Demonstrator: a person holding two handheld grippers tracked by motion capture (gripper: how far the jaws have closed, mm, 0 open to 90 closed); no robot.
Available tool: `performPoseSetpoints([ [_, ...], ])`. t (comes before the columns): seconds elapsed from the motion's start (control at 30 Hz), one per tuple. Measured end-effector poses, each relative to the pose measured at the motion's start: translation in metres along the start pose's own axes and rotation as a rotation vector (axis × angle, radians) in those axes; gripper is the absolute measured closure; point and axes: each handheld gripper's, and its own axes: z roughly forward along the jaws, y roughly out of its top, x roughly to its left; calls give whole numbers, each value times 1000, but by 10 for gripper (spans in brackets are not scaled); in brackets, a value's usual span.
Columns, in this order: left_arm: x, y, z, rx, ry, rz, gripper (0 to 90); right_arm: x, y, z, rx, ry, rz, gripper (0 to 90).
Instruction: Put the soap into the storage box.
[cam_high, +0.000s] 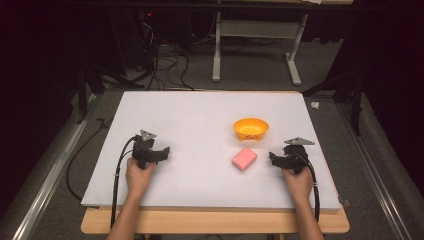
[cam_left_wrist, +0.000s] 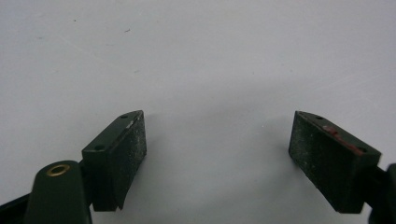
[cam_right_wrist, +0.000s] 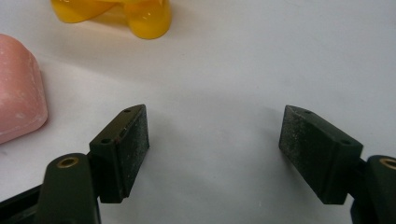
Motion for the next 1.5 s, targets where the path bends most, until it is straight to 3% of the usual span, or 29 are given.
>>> performPoseSetpoints([
  [1.13,0,0,0,-2,3,2,197,0,1,0,6,3,3,241],
  [1.5,0,0,0,-1,2,0,197,0,2,-2,19,16,36,195],
])
